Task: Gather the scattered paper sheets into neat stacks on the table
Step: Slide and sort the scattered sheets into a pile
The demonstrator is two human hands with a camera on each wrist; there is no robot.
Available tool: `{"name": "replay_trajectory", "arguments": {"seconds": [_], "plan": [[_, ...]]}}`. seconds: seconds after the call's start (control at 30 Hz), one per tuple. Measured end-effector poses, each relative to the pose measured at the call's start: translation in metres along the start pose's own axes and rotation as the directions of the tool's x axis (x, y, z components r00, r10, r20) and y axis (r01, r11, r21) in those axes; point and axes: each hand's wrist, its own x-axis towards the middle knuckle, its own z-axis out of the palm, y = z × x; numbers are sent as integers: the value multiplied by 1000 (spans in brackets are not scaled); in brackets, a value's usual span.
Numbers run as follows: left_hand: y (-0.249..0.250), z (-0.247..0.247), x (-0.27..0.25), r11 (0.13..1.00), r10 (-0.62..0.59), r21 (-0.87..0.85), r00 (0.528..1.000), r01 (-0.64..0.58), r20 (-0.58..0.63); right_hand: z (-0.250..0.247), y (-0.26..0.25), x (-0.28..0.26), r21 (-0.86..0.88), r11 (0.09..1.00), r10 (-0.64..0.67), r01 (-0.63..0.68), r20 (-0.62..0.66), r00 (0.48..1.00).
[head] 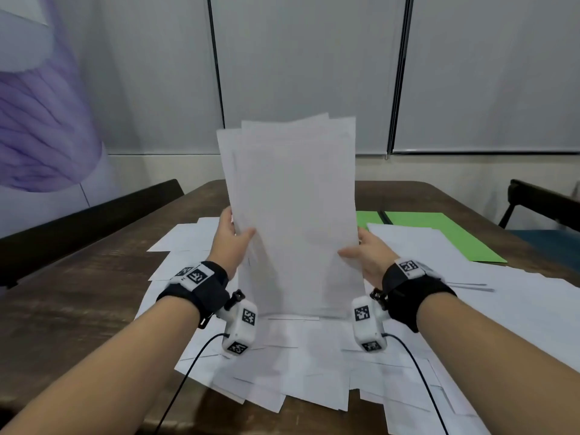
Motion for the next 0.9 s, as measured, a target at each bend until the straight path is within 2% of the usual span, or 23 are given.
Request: {"name": "replay_trajectory", "arguments": {"seconds": [0.07, 0.17, 0.37, 0.43, 0.57, 0.77, 0.9], "plan": [[16, 6, 2, 996, 74, -56, 997, -73, 19, 10, -19, 5, 61, 997, -52, 52, 6, 999], [26, 14, 3, 984, 123, -132, 992, -118, 27, 24, -33, 12, 98, 989, -110, 113, -36, 993], [9, 16, -8, 985, 10, -173, 998, -20, -60, 36, -12, 7, 112, 989, -89, 99, -92, 992], [4, 12, -10, 982, 11, -187, 996, -27, -84, 33, -5, 3, 134, 987, -75, 91, -120, 990], [12, 6, -4, 979, 80, -180, 990, -100, -116, 24, -8, 4, 182, 978, -72, 99, -148, 986], [33, 9, 8, 958, 265, -97, 962, -270, -63, 26, -15, 16, 156, 981, -77, 115, -231, 970], [49, 21, 11, 930, 366, -9, 930, -366, -33, 35, -30, 19, 140, 971, -161, 196, -229, 960]]}}
